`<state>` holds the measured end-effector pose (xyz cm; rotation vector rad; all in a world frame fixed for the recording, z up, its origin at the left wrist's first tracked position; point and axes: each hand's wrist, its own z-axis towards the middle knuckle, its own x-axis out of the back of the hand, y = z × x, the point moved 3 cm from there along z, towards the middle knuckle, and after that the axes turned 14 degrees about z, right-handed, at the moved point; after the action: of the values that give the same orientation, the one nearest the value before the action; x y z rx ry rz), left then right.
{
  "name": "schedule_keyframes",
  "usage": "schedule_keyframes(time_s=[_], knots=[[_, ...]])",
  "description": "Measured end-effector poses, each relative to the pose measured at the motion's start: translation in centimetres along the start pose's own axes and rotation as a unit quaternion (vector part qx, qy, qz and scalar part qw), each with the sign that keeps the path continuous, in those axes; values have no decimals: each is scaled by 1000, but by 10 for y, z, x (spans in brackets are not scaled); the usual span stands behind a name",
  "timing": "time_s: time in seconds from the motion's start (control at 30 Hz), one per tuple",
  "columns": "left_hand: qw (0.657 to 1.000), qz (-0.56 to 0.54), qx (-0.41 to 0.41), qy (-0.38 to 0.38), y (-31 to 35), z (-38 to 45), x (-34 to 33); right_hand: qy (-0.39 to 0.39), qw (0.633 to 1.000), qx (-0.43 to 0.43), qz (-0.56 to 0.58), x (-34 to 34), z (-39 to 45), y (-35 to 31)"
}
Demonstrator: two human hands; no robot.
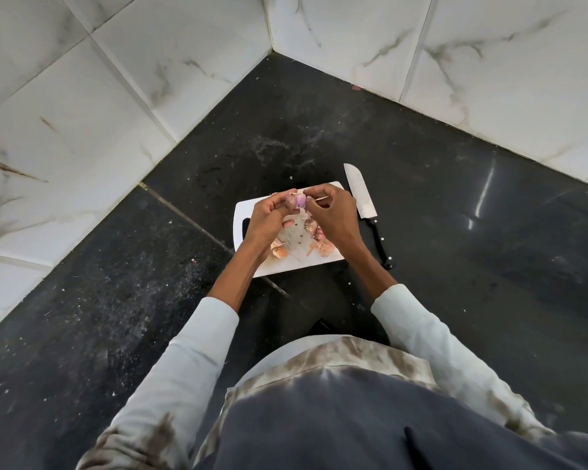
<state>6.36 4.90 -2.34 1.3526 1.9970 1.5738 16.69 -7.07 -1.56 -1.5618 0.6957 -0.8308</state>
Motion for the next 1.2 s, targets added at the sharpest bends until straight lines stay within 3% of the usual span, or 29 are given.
schedule_keyframes(time_s=[0.33,0.63,0.9,1.2], knots=[[997,-56,38,32,-11,-6,-1,15,1000,-14,-10,-9,-6,0],[998,-66,2,22,-8,-10,7,-2,1000,-13,1,-10,-6,-3],[1000,-27,5,-4,-17,-3,9,-4,999,10,-33,-11,-3,0],[1000,-13,-3,16,-5,-7,-5,10,999,-4,-30,-14,-2,4]])
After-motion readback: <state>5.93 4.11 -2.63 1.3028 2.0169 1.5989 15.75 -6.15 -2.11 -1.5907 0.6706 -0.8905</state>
